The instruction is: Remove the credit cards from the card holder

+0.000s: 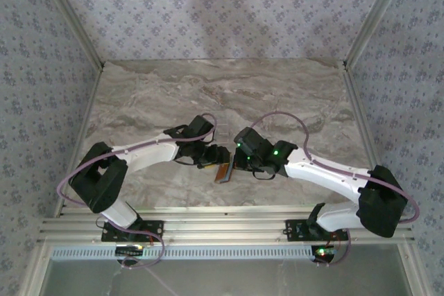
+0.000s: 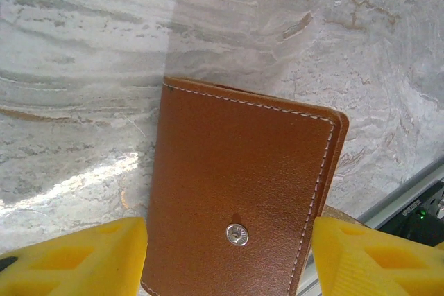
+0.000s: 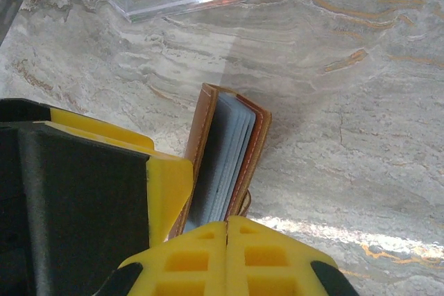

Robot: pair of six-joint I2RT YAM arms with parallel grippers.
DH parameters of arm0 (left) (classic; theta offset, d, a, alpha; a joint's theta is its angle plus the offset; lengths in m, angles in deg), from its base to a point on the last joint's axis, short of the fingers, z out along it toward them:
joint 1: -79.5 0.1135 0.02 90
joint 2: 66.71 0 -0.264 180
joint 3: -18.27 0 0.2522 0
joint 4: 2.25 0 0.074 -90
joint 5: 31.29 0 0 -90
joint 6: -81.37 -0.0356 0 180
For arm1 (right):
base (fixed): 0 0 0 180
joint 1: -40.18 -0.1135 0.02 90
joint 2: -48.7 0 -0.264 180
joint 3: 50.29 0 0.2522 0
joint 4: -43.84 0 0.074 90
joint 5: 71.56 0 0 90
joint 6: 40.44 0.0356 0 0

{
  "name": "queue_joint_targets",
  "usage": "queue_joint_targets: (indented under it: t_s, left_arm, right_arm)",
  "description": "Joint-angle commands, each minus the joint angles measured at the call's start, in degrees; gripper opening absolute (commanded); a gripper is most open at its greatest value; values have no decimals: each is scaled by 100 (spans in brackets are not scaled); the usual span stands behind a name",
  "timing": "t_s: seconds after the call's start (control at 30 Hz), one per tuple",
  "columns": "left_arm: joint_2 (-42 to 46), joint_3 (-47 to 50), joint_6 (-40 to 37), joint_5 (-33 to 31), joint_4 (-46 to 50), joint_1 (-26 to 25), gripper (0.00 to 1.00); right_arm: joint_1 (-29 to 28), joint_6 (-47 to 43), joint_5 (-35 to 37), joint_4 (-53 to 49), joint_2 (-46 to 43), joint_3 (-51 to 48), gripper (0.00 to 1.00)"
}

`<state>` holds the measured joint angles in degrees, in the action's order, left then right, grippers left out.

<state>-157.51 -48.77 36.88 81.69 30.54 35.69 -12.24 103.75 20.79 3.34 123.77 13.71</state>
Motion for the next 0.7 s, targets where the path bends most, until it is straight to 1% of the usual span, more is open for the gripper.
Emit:
queue_joint_targets:
  t_s: [0.0,0.5,0.67]
  left_arm:
    - [173,13,-87,123,-57,56,65]
    - [267,-5,-46,407,-233,86,67]
    - [182,-36,-162,385,-97,82,69]
  right_arm:
    - [-30,-128,133,-195,-116,247,0]
    - [-30,-134,155,-194,-178,192,0]
    - [-24,-129,133,-137,-176,205,0]
